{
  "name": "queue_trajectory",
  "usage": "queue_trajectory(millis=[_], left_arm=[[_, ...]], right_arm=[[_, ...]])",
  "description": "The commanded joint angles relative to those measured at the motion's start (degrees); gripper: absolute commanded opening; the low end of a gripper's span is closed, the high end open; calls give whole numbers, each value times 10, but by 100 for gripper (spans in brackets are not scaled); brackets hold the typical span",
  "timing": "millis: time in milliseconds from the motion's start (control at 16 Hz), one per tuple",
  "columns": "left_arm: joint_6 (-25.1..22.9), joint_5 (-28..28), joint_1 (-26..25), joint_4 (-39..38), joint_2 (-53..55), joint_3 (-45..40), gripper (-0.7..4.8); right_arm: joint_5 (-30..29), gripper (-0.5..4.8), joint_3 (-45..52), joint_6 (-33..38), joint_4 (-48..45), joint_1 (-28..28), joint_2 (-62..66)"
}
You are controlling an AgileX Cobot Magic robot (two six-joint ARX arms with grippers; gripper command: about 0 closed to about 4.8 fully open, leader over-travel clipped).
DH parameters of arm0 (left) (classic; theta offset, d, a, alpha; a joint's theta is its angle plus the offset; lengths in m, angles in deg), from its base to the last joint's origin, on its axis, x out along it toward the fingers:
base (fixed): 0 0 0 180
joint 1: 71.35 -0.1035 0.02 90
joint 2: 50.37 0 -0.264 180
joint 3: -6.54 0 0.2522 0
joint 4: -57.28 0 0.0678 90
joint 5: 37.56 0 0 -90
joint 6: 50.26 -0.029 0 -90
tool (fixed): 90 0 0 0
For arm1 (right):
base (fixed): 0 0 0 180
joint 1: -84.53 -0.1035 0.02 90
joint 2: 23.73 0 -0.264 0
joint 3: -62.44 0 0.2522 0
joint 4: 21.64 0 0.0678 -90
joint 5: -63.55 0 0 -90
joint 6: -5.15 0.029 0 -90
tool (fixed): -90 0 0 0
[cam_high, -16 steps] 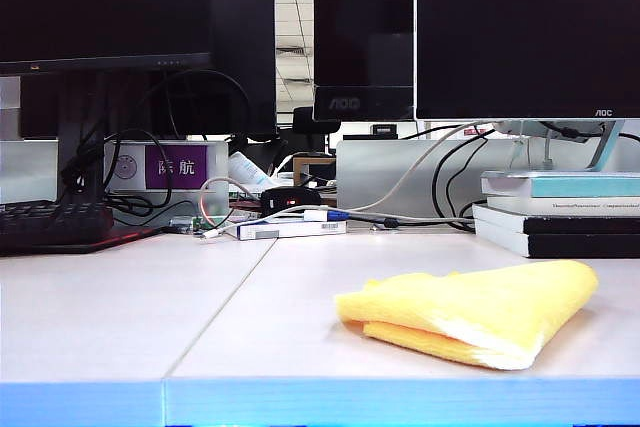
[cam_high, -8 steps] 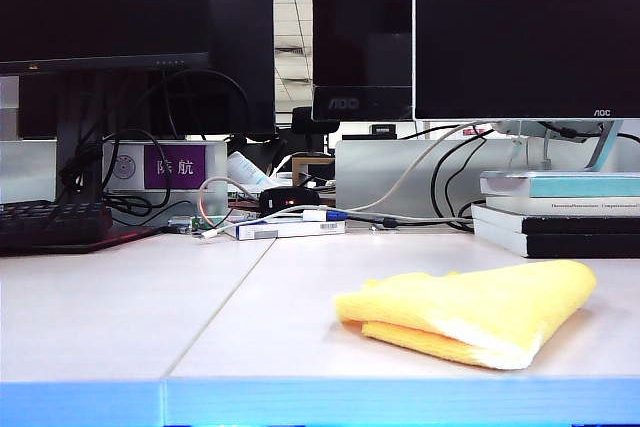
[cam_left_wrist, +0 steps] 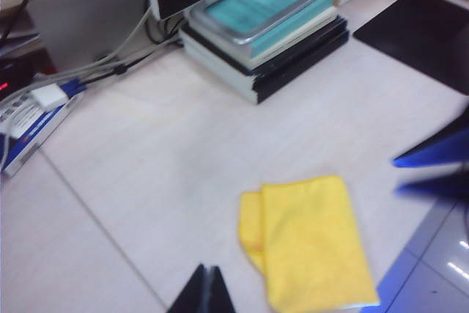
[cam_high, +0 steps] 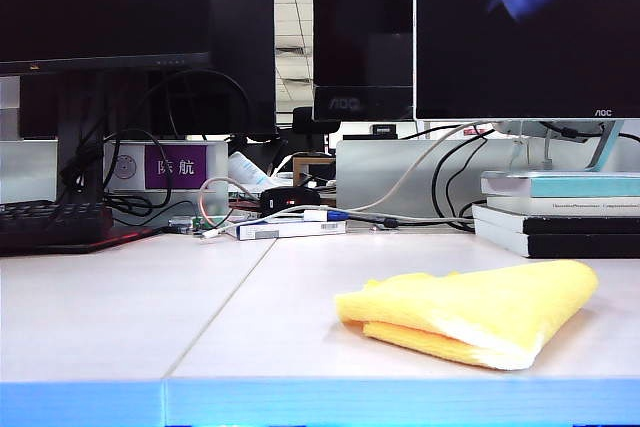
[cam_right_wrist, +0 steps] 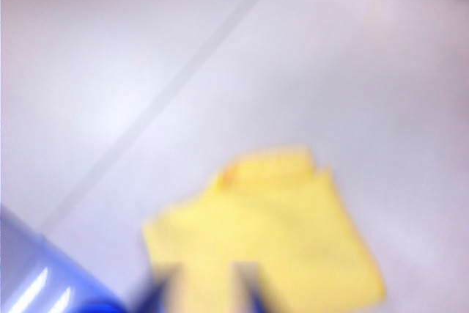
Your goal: Wipe the table from back to front using the rag.
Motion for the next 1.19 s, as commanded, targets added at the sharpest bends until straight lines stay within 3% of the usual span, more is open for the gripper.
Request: queue_trajectory(millis=[62, 312, 500, 875, 937, 1062, 1187], left_arm=[[2, 9, 1, 17, 0, 4, -6], [2, 16, 1, 24, 0, 6, -6], [2, 34, 1, 37, 0, 6, -6], [2, 34, 1, 35, 0, 6, -6], [2, 34, 1, 35, 0, 6, -6], [2, 34, 1, 35, 0, 6, -6], [2, 34, 1, 32, 0, 6, -6]], right_arm=[[-2, 243, -3, 9, 17, 0, 38], [-17, 243, 5, 31, 3, 6, 133], [-18, 243, 79, 52, -122, 8, 185], [-15, 243, 102, 66, -216, 8, 298], [-14, 210, 102, 84, -222, 8, 327], [1, -6, 102, 116, -214, 8, 357], [1, -6, 102, 116, -210, 7, 353]])
